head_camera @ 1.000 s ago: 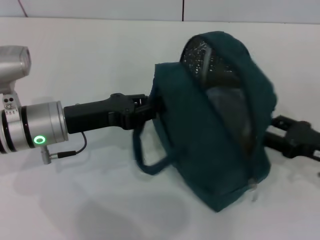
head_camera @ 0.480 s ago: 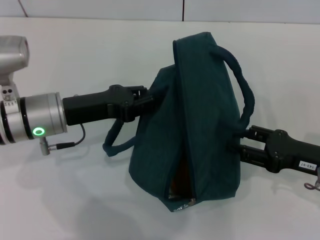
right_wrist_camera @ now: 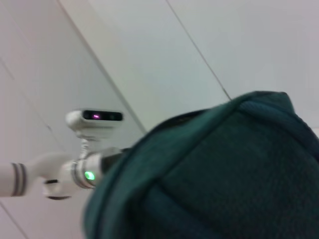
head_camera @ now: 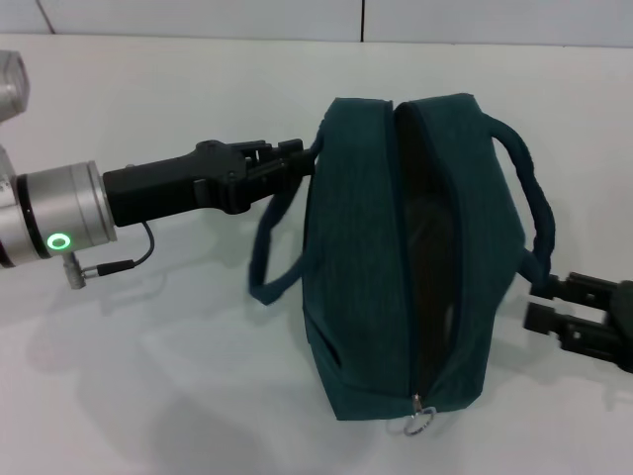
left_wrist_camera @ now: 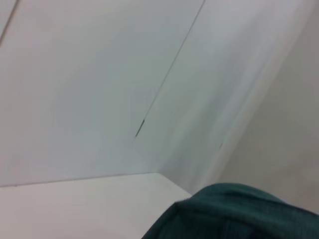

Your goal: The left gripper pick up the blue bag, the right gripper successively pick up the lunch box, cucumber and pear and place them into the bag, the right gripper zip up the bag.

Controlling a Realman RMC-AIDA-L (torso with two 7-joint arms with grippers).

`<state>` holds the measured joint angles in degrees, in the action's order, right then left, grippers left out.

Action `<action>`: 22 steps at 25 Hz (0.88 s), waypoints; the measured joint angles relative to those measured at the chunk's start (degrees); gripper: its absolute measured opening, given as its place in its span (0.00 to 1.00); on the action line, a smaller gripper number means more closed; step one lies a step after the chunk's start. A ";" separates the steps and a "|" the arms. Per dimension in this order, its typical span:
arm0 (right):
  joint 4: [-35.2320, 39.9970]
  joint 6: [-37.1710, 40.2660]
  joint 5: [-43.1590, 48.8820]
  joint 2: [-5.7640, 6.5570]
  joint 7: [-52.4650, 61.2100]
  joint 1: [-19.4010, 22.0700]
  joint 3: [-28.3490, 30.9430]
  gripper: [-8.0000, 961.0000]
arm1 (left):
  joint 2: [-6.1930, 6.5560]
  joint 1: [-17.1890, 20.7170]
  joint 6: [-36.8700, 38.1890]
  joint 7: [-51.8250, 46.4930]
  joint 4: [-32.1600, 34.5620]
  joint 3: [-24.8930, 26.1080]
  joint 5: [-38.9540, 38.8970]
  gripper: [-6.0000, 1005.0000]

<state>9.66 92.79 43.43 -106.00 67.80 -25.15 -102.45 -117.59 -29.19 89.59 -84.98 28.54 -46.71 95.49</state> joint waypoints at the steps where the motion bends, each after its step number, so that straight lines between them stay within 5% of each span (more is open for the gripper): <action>1: -0.07 1.24 0.00 0.36 -0.01 0.20 0.00 0.61 | 0.03 0.01 0.00 -0.01 0.00 0.01 -0.15 0.27; 6: -1.80 7.72 1.68 2.18 0.02 0.47 -0.26 0.60 | 0.07 -0.19 -0.01 -0.08 0.03 0.04 -0.34 0.27; 11: -5.13 5.15 4.81 2.81 0.62 -0.65 -0.15 0.59 | 0.89 -0.02 -0.07 -1.41 0.09 0.04 -0.11 0.27; 15: -5.20 0.47 4.91 2.11 0.88 -1.46 -0.12 0.56 | 1.61 1.81 -0.18 -2.37 0.14 0.58 -0.38 0.27; 22: -5.01 -3.40 9.29 -0.44 3.50 -7.29 -0.65 0.57 | 0.72 2.17 -0.35 -1.66 0.23 0.85 -0.18 0.27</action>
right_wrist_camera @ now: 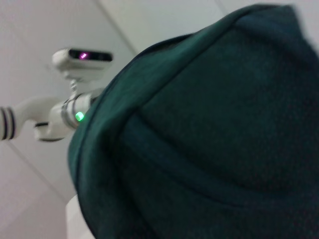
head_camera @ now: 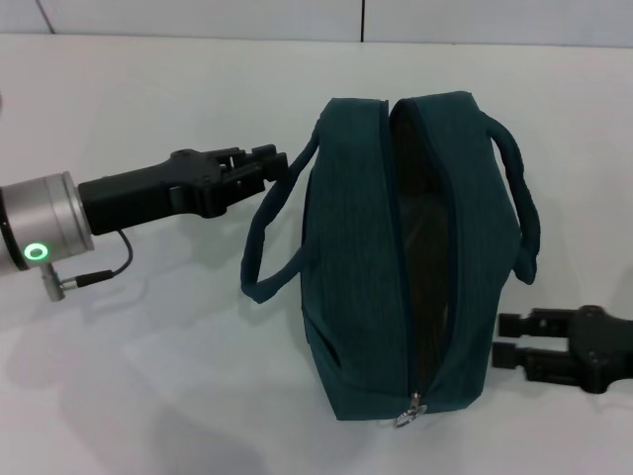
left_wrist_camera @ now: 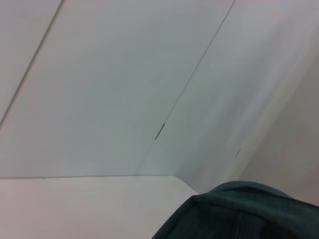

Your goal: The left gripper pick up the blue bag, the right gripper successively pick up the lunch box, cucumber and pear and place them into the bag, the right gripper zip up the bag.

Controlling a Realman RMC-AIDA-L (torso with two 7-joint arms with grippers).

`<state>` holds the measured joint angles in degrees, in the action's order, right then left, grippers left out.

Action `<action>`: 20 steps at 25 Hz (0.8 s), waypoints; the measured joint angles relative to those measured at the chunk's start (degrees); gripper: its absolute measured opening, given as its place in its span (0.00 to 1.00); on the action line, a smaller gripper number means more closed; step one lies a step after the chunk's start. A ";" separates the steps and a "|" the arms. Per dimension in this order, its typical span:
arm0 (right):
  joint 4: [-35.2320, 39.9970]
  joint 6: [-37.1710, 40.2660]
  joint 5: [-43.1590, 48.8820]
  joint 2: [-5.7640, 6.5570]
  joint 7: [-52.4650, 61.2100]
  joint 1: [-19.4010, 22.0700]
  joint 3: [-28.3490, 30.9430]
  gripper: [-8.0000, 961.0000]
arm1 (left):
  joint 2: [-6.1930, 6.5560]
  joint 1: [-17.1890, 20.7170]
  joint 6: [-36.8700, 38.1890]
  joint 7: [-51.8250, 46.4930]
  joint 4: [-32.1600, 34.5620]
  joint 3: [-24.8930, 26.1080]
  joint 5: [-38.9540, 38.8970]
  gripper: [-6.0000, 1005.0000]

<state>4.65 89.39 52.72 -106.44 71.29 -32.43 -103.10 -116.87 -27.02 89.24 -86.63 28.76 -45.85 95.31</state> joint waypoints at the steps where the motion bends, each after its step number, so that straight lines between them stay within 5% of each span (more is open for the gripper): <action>1: 0.00 -0.04 0.82 -0.54 0.21 -0.76 0.00 0.57 | -0.19 -0.07 -0.09 0.01 0.00 -0.09 0.11 0.27; 5: 0.50 -0.14 3.94 -1.92 1.95 -3.10 0.00 0.57 | -0.55 -0.10 -0.39 0.42 0.00 -0.08 0.20 0.27; 11: 1.01 1.01 4.68 -1.92 3.15 -3.69 0.29 0.57 | -0.88 0.06 -0.42 1.09 -0.06 0.06 0.23 0.27; 20: 2.00 10.64 5.59 2.21 5.17 0.61 0.41 0.57 | -0.30 0.79 -0.40 1.29 -0.08 1.76 -0.28 0.27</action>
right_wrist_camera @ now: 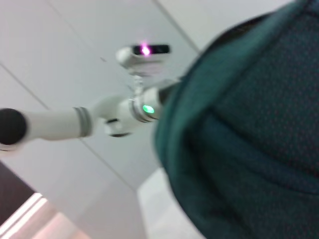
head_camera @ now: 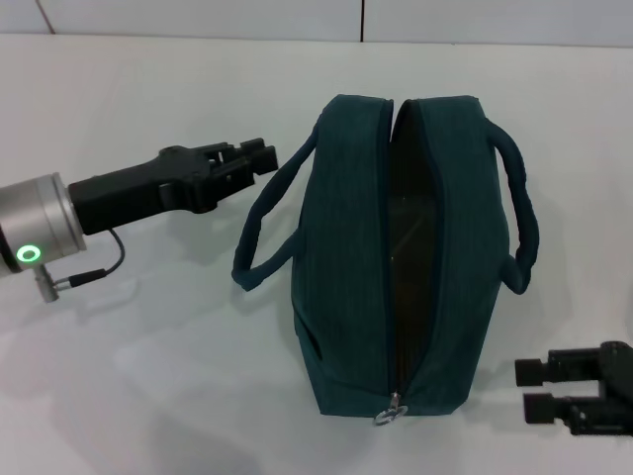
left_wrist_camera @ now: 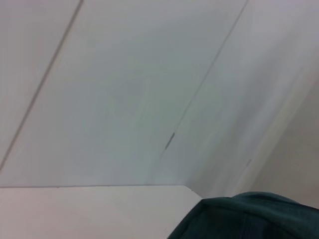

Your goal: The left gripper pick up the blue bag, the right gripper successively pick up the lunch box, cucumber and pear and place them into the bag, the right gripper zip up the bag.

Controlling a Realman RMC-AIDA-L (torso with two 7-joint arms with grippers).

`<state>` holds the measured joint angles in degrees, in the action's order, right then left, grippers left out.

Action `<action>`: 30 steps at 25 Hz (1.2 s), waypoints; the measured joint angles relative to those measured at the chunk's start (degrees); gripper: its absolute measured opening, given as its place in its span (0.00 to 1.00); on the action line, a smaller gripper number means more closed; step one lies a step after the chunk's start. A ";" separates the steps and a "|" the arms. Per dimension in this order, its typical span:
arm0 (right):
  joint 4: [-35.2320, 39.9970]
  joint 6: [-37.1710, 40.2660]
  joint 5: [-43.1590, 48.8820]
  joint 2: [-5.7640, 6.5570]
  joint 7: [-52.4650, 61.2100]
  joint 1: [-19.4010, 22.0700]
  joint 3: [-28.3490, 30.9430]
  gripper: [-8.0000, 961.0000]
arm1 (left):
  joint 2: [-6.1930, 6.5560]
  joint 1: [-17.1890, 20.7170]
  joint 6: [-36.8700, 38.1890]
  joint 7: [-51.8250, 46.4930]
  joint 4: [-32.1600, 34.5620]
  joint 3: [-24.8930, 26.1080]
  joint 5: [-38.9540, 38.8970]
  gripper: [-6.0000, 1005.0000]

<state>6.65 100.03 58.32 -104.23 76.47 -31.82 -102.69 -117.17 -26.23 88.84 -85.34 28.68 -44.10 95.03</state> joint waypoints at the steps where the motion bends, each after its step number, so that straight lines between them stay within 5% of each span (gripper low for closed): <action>1: 0.15 0.81 0.01 0.09 -0.05 0.21 -0.02 0.57 | 0.11 0.14 0.00 0.07 0.00 0.36 0.01 0.27; 4: 0.28 3.68 1.56 -0.61 -0.07 -0.18 -0.42 0.57 | 0.20 0.45 -0.01 0.73 0.02 1.36 -0.04 0.27; 12: 0.22 2.07 5.97 -4.79 1.49 -3.61 -1.07 0.57 | -0.90 1.46 -0.01 3.32 -0.28 9.07 -0.12 0.27; 18: 0.23 -2.83 6.33 -5.11 2.13 -3.69 -0.27 0.57 | -1.23 2.53 0.54 3.38 -0.62 14.63 -0.47 0.27; 30: 2.22 -8.56 6.07 -6.03 4.19 -5.36 0.68 0.57 | -1.78 4.27 -0.10 7.00 -1.08 15.14 -5.30 0.27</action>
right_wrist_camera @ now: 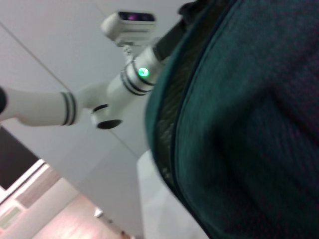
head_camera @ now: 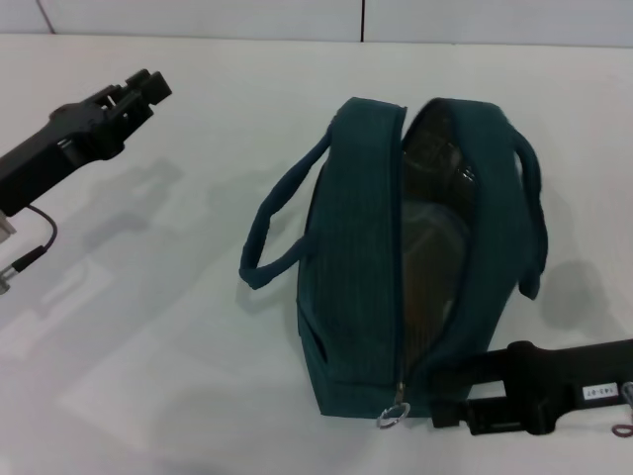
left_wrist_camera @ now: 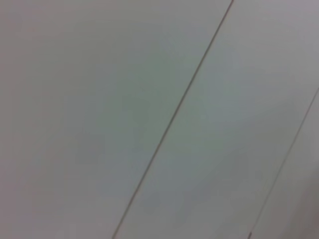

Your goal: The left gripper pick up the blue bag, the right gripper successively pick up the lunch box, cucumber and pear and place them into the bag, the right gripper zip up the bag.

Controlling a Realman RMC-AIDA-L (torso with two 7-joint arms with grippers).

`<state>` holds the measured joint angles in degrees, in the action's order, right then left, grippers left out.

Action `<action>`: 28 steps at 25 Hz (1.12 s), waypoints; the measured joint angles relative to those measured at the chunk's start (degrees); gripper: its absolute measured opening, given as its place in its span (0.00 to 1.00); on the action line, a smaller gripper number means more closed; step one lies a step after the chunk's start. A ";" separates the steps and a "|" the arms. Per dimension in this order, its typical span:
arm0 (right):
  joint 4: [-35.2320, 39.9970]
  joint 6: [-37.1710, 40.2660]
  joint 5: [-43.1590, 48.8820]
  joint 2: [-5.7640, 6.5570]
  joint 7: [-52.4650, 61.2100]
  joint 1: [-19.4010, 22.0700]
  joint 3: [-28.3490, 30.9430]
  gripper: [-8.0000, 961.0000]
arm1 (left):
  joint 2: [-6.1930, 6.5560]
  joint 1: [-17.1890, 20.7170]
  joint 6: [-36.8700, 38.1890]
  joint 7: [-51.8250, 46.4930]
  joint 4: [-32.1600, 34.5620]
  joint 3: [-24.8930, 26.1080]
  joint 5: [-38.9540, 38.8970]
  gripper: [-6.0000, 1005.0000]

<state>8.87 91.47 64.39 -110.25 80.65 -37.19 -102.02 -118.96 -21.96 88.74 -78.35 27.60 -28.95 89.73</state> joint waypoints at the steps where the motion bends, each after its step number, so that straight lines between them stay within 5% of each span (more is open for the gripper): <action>1: 0.01 -1.16 0.00 -0.18 0.03 -0.04 0.32 0.56 | -0.01 0.23 -0.02 0.58 -0.04 0.01 -0.31 0.27; 28: 1.08 -3.58 6.74 -3.22 5.11 -5.06 -0.15 0.56 | 0.34 1.84 0.45 2.26 0.26 0.04 -3.71 0.27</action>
<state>9.95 87.89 71.13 -113.48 85.76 -42.24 -102.16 -118.62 -20.12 89.19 -76.09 27.86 -28.91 86.02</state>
